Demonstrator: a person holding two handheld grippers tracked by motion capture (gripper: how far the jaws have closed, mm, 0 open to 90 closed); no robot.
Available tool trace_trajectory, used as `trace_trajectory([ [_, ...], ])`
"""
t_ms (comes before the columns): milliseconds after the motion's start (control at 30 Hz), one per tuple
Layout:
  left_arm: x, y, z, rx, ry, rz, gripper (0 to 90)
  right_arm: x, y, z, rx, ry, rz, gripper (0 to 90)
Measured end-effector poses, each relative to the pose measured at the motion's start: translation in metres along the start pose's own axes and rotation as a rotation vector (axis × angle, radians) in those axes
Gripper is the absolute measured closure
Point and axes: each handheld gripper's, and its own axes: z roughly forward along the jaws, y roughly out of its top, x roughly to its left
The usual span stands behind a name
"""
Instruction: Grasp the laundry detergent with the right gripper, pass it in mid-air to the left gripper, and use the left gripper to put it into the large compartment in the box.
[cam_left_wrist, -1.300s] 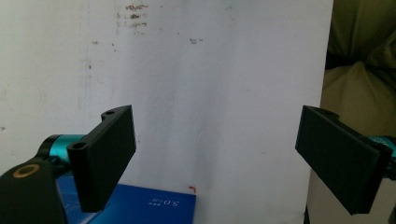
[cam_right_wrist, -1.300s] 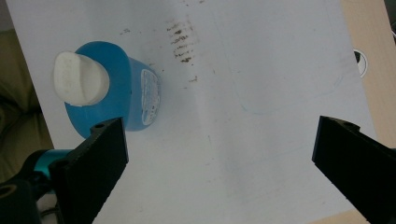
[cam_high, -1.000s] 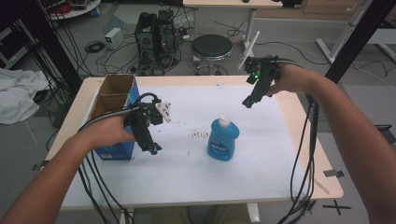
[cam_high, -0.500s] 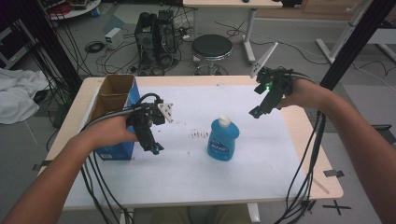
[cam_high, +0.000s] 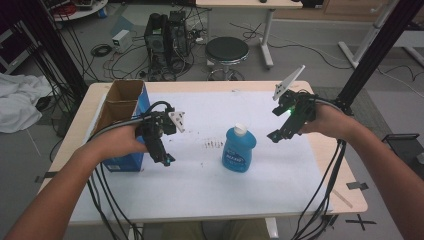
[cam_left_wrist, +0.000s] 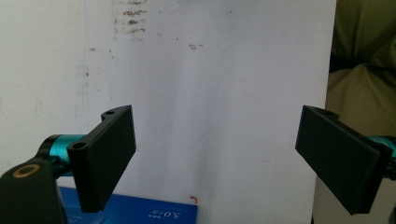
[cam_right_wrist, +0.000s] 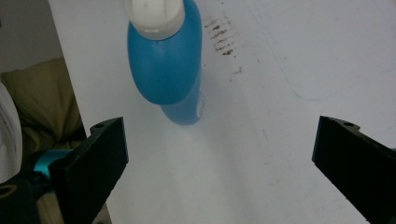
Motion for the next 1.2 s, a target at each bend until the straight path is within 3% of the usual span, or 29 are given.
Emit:
trace_trajectory([
  [100, 0.000, 0.000, 0.001, -0.006, -0.004, -0.001, 12.2, 0.003, -0.006, 0.004, -0.006, 0.001, 0.007, 2.5],
  [333, 0.000, 0.000, 0.001, -0.004, 0.000, -0.002, 12.2, 0.010, -0.022, 0.016, -0.080, 0.015, 0.021, 2.5],
  [500, 0.000, 0.000, 0.001, -0.005, 0.005, -0.002, 12.2, 0.013, -0.028, 0.020, -0.092, 0.016, 0.023, 2.5],
  [667, 0.000, -0.001, 0.004, -0.004, 0.000, -0.008, 12.2, 0.015, -0.034, 0.026, -0.137, 0.021, 0.022, 2.5],
  [700, 0.000, -0.001, 0.004, -0.004, 0.003, -0.005, 12.2, 0.017, -0.035, 0.026, -0.122, 0.019, 0.056, 2.5],
  [867, 0.000, -0.001, 0.004, -0.015, -0.005, -0.009, 12.2, 0.020, -0.041, 0.035, -0.157, 0.027, 0.040, 2.5],
  [900, 0.000, -0.001, 0.005, -0.015, -0.004, -0.009, 12.2, 0.020, -0.044, 0.039, -0.189, 0.029, 0.027, 2.5],
  [967, 0.000, -0.001, 0.005, -0.014, -0.003, -0.007, 12.2, 0.021, -0.045, 0.039, -0.190, 0.031, 0.037, 2.5],
  [1000, 0.000, -0.001, 0.005, -0.010, -0.001, -0.007, 12.2, 0.021, -0.048, 0.043, -0.226, 0.026, 0.023, 2.5],
  [1200, 0.000, 0.000, 0.005, -0.008, 0.001, -0.005, 12.2, 0.021, -0.056, 0.053, -0.272, 0.033, 0.038, 2.5],
])
